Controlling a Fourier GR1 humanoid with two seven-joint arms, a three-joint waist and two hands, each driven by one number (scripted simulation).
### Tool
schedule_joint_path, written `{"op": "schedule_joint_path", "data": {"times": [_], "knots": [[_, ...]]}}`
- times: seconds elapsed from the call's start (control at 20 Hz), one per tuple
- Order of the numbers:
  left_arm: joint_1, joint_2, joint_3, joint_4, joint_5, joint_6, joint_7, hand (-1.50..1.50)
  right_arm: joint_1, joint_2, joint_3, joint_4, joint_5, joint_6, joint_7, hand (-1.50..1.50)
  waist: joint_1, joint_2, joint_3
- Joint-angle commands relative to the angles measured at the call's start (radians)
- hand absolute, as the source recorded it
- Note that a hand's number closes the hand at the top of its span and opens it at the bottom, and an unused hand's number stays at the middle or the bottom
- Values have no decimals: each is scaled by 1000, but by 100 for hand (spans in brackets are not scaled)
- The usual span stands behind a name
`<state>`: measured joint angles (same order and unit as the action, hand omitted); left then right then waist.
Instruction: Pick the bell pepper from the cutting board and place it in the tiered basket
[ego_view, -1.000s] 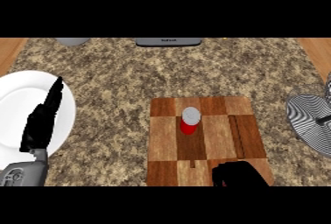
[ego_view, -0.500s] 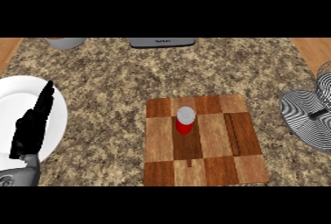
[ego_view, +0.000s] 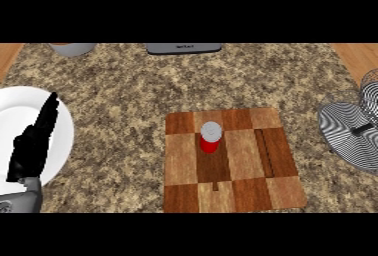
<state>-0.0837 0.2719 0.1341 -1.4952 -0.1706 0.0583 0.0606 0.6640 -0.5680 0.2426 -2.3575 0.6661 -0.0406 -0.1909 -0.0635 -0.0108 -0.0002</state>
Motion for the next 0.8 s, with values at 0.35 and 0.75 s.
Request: {"op": "schedule_joint_path", "data": {"times": [0.35, 0.75], "knots": [[-2, 13, 3, -1, 7, -24, 0, 0, -35, -73, -437, -177, -369, 131, 22, 150, 27, 4, -2], [-80, -10, -31, 7, -21, -12, 27, 0, -301, -241, -789, 27, -743, 316, 108, 150, 56, 11, -1]]}}
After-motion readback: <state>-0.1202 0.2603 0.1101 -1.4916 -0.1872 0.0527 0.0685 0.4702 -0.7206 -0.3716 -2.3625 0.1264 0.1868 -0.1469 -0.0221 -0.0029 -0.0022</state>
